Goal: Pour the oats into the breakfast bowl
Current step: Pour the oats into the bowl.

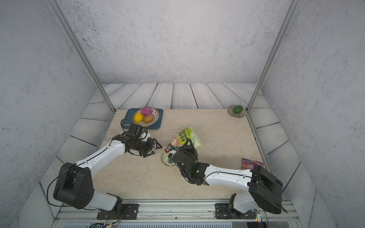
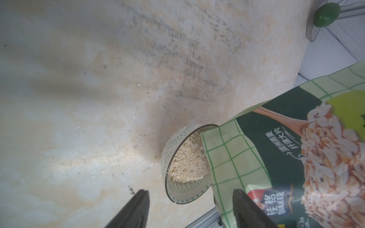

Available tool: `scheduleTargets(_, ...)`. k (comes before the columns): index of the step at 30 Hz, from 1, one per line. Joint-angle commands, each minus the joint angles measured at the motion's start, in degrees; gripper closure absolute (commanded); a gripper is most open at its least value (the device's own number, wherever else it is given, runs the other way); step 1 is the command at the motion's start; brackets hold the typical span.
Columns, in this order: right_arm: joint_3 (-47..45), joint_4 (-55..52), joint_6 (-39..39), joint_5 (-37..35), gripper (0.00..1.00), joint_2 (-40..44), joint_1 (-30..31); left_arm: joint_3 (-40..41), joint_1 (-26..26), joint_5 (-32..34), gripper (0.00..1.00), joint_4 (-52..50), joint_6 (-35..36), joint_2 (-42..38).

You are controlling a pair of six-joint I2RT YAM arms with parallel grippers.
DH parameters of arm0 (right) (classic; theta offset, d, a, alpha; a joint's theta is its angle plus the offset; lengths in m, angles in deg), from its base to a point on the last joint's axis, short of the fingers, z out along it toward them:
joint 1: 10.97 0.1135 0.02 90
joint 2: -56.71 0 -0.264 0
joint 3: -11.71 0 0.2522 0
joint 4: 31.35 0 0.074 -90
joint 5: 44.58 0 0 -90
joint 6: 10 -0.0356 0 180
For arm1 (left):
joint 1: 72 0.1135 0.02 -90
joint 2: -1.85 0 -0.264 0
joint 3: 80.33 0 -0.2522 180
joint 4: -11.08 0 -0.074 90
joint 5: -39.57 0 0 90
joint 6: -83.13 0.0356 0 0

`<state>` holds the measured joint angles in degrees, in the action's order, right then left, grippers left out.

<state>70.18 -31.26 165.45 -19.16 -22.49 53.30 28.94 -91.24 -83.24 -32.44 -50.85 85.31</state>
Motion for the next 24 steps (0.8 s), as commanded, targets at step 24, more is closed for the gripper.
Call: scheduleTargets(24,5.5,7.2,-1.2,-3.5,1.00,2.1,-2.3,-1.0,0.7,1.1,0.29,-1.3,0.7,-1.8)
